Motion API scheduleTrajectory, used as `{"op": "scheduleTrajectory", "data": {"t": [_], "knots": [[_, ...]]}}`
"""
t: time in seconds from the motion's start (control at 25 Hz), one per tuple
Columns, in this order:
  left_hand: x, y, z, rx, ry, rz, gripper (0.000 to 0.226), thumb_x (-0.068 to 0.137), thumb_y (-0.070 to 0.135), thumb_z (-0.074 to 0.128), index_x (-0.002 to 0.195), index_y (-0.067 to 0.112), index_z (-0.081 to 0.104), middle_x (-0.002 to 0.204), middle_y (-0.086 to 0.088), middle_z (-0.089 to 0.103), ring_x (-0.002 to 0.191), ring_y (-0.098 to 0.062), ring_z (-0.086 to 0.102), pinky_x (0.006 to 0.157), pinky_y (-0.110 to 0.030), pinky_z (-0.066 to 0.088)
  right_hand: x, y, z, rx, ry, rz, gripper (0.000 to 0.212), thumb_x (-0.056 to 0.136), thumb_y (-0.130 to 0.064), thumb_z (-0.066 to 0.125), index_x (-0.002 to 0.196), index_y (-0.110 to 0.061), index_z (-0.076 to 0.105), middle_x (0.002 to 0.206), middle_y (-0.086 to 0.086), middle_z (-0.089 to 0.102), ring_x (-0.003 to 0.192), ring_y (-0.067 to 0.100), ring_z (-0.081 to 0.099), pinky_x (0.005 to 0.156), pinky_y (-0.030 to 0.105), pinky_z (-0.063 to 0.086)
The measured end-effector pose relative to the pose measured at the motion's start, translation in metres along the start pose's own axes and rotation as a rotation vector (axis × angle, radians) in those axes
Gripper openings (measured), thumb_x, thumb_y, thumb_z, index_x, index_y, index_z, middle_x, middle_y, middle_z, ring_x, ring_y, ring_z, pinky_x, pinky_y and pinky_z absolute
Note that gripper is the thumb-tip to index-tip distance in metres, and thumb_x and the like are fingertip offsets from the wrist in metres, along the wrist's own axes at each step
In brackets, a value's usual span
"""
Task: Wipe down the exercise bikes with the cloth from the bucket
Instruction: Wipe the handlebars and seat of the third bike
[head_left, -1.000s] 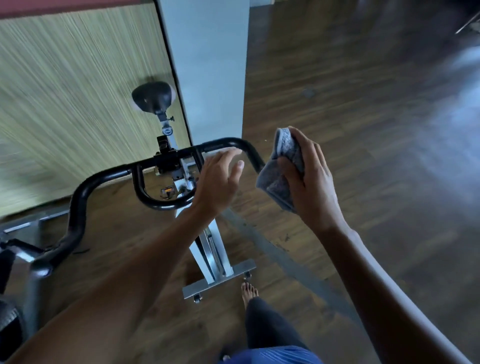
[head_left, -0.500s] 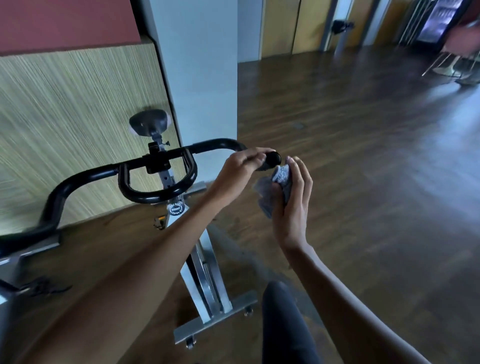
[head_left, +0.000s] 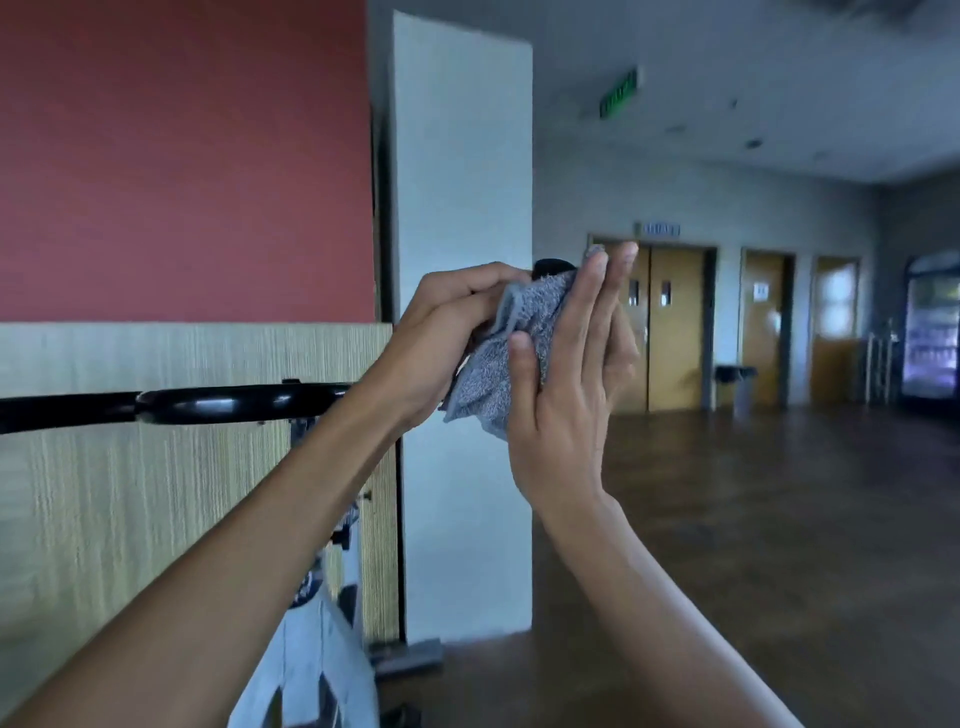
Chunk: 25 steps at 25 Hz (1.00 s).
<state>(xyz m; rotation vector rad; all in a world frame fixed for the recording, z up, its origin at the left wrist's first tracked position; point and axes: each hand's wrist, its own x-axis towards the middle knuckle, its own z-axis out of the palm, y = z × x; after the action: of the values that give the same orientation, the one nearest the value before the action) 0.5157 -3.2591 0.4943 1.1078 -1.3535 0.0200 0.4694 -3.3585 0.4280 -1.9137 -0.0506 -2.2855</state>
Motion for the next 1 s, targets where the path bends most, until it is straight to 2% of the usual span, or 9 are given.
{"op": "scheduleTrajectory", "data": {"t": [0.12,0.28,0.44,0.52,0.64,0.76,0.84,0.92,1.0], "knots": [[-0.001,-0.009,0.005,0.045,0.038,0.105,0.024,0.087,0.015,0.054,0.092,0.012,0.078,0.097,-0.014,0.073,0.094,-0.025,0.065,0.095,-0.042,0.046,0.001,0.005,0.000,0.136,0.053,-0.104,0.059,0.105,-0.010,0.046,0.154,0.000,0.016,0.164,0.014,0.005,0.152,0.010,0.007,0.119,0.021,0.015],[-0.003,-0.007,0.010,0.100,0.090,0.157,0.042,0.075,0.023,0.063,0.105,-0.006,0.069,0.114,-0.035,0.064,0.098,-0.027,0.058,0.101,-0.051,0.042,-0.001,0.004,0.010,0.257,0.117,-0.103,0.061,0.103,-0.013,0.043,0.158,-0.010,0.016,0.167,0.003,0.007,0.152,0.006,0.007,0.117,0.013,0.012],[-0.013,-0.005,0.018,0.066,0.077,0.147,0.028,0.096,0.020,0.046,0.097,0.006,0.071,0.092,-0.010,0.073,0.082,-0.018,0.069,0.078,-0.029,0.057,0.008,-0.006,0.033,0.341,0.328,-0.077,0.060,0.103,-0.039,0.044,0.156,-0.016,0.027,0.165,0.003,0.019,0.152,0.016,0.019,0.122,0.031,0.024],[-0.020,-0.007,0.023,0.038,0.044,0.134,0.032,0.100,0.025,0.042,0.097,0.012,0.071,0.094,-0.006,0.072,0.085,-0.017,0.068,0.083,-0.030,0.054,0.010,0.000,0.046,0.331,0.488,-0.132,0.049,0.104,-0.023,0.049,0.151,-0.012,0.039,0.161,0.010,0.030,0.149,0.024,0.029,0.117,0.041,0.034],[-0.028,-0.021,0.024,0.051,0.060,0.278,0.040,0.104,0.029,0.039,0.102,0.011,0.076,0.105,-0.003,0.075,0.098,-0.012,0.071,0.088,-0.027,0.056,0.006,0.015,0.065,0.314,0.620,-0.230,0.044,0.103,-0.008,0.052,0.146,-0.009,0.043,0.156,0.012,0.035,0.148,0.027,0.031,0.120,0.039,0.031],[-0.050,-0.059,0.008,0.600,0.303,0.765,0.030,0.105,0.017,0.042,0.115,0.011,0.070,0.110,0.003,0.073,0.106,-0.012,0.068,0.093,-0.027,0.052,-0.002,0.028,0.078,0.317,0.667,-0.312,0.044,0.101,-0.003,0.054,0.143,-0.007,0.044,0.153,0.013,0.033,0.148,0.028,0.030,0.120,0.039,0.028],[-0.069,-0.096,-0.022,1.145,0.424,1.010,0.027,0.100,0.010,0.044,0.103,0.002,0.070,0.098,-0.001,0.068,0.090,-0.016,0.064,0.079,-0.028,0.049,-0.010,0.039,0.087,0.329,0.671,-0.360,0.047,0.099,0.000,0.056,0.144,-0.005,0.041,0.153,0.015,0.032,0.147,0.031,0.030,0.121,0.041,0.026],[-0.090,-0.134,-0.058,1.485,0.409,1.006,0.026,0.094,0.009,0.046,0.086,0.001,0.069,0.086,-0.005,0.063,0.077,-0.023,0.056,0.067,-0.034,0.044,-0.021,0.051,0.100,0.350,0.669,-0.364,0.047,0.103,-0.005,0.051,0.147,-0.002,0.036,0.155,0.016,0.032,0.147,0.035,0.028,0.121,0.041,0.023],[-0.105,-0.158,-0.092,1.612,0.452,0.880,0.025,0.094,0.013,0.045,0.081,0.005,0.065,0.082,-0.003,0.057,0.073,-0.023,0.050,0.065,-0.038,0.039,-0.031,0.060,0.115,0.372,0.662,-0.348,0.044,0.106,-0.014,0.041,0.147,-0.003,0.030,0.154,0.016,0.026,0.147,0.033,0.023,0.121,0.042,0.023]]}}
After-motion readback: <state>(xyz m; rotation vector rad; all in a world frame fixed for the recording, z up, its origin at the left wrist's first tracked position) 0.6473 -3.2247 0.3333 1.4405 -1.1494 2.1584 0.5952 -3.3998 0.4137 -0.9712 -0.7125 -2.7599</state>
